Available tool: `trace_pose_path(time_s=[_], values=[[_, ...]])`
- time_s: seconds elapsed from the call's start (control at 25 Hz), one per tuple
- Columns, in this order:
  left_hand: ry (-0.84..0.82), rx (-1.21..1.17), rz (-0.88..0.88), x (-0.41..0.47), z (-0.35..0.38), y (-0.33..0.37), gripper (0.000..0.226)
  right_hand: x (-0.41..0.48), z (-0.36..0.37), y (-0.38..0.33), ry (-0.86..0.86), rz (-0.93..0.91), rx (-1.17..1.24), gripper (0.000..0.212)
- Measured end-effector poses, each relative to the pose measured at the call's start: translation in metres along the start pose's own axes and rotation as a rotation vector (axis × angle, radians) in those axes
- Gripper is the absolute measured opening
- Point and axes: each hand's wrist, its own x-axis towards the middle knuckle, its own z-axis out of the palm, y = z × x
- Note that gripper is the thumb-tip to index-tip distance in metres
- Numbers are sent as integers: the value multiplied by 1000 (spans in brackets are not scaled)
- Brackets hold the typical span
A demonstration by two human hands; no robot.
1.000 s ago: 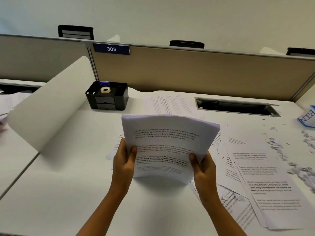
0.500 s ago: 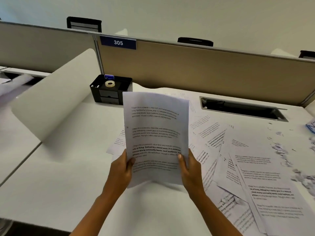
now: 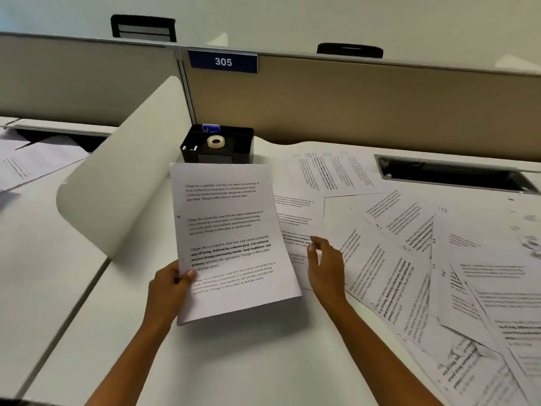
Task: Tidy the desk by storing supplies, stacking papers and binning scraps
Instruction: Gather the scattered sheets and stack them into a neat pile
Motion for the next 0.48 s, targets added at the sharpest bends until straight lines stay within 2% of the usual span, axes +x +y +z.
trace_pose_path(time_s=[0.12, 0.2, 0.28, 0.36, 0.48], values=[[-3, 16, -24, 26, -23, -14, 16, 3, 28, 4, -78, -24, -319, 48], [-15, 17, -34, 38, -28, -18, 19, -7, 43, 6, -79, -194, -522, 52], [-50, 8, -35, 51, -31, -20, 21, -22, 54, 2, -108, -318, -587, 42], [-117, -13, -44, 61, -30, -22, 23, -38, 59, -4, -70, -314, -475, 41], [-250, -20, -78, 72, -22, -21, 24, -57, 48, -20, 45, 9, -49, 26]])
